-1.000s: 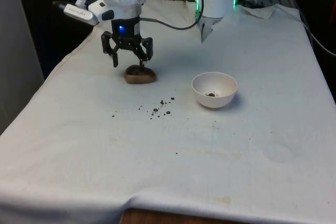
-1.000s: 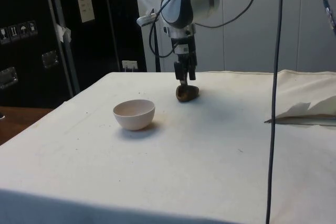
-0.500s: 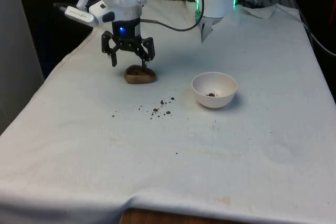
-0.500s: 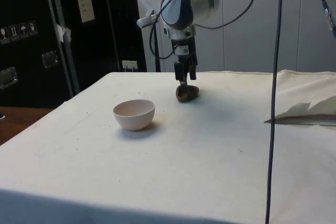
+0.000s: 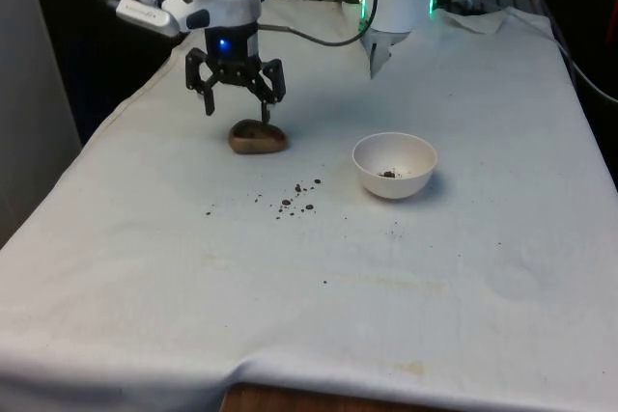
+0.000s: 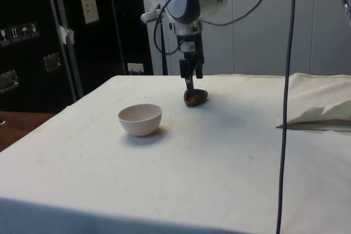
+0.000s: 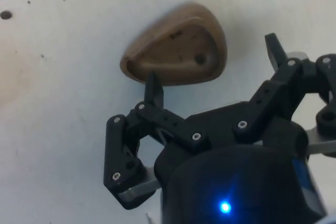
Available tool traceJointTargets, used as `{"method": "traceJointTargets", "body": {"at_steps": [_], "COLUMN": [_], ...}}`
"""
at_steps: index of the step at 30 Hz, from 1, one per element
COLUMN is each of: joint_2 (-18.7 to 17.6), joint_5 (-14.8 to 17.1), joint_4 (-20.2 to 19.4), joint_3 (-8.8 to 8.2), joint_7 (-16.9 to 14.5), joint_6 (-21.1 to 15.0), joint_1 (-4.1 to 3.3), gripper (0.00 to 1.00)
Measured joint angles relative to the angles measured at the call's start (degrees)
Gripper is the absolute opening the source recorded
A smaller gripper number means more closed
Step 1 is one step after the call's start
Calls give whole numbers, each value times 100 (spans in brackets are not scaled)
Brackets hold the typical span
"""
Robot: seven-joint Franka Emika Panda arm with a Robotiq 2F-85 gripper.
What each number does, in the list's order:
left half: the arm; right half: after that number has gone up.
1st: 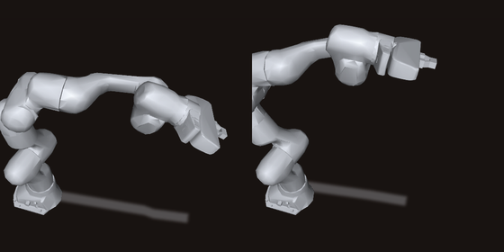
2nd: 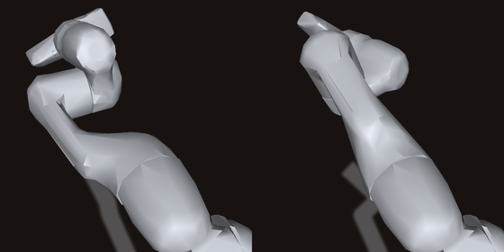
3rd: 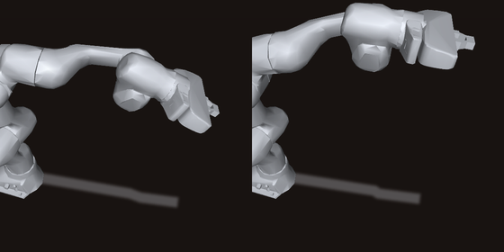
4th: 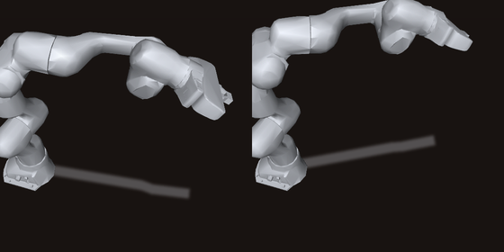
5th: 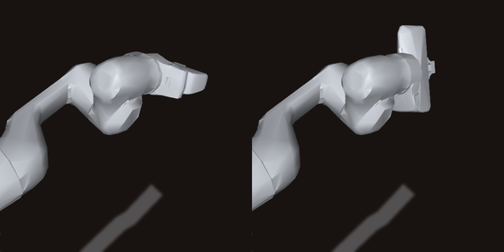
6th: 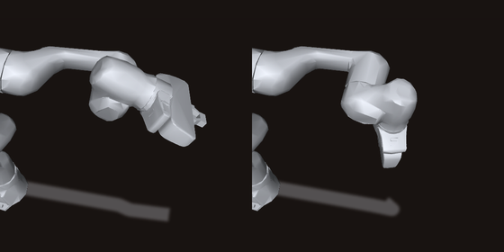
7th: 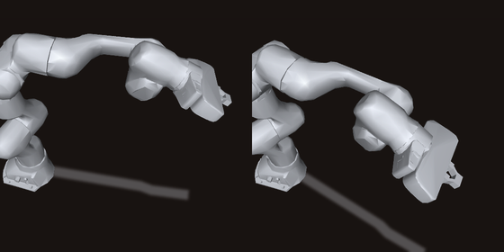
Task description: Pour the coffee beans from the cup into the bowl.
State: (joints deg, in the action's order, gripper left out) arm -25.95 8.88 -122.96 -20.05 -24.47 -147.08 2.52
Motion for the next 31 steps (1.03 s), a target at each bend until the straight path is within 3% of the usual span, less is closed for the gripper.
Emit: {"method": "traceJointTargets", "body": {"at_steps": [31], "joint_2": [1283], "joint_5": [-281], "joint_4": [-40], "joint_3": [-120], "joint_7": [11], "joint_6": [1054], "joint_1": [-17], "gripper": [100]}}
